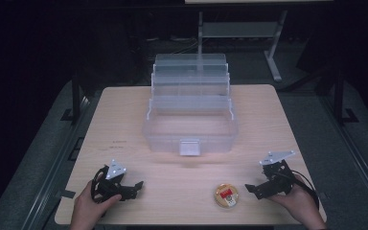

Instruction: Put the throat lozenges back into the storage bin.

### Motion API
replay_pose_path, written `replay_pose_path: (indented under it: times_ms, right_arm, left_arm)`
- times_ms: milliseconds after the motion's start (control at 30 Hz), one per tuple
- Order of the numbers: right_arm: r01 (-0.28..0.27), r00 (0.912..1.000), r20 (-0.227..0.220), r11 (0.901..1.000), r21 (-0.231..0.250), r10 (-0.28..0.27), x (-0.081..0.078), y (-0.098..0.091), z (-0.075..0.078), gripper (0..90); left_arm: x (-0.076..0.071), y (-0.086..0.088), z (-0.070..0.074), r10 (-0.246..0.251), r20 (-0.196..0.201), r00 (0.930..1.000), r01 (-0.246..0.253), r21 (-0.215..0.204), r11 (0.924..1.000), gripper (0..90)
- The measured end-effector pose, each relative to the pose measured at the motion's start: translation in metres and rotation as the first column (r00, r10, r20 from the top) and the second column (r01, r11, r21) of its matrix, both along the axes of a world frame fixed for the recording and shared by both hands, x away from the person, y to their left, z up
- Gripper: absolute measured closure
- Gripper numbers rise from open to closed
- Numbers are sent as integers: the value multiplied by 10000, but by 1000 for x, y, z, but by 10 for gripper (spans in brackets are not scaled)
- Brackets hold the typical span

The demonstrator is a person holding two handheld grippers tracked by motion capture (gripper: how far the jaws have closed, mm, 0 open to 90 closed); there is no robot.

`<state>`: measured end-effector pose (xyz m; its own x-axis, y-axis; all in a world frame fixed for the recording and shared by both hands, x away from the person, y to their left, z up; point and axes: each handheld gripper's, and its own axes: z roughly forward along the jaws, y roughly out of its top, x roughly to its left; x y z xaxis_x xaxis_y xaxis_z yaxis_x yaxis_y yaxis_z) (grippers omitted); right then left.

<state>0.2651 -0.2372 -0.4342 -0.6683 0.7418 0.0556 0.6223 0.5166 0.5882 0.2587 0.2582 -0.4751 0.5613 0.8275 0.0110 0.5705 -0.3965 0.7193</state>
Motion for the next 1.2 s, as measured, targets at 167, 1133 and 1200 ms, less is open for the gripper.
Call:
replay_pose_path:
  times_ms: [167,1133,1200]
  right_arm:
    - [-63,10000,-56,10000,-23,63,-1,3,1,0]
    - [-1010,9947,-231,9947,-169,1006,-8,27,2,0]
    - [-1055,9941,-270,9943,-159,1050,-9,29,2,0]
  left_arm:
    - [0,0,0,0,-1,10000,0,-1,10000,107]
    - [0,0,0,-1,-1,10000,1,2,10000,107]
    - [0,0,0,0,-1,10000,0,3,10000,107]
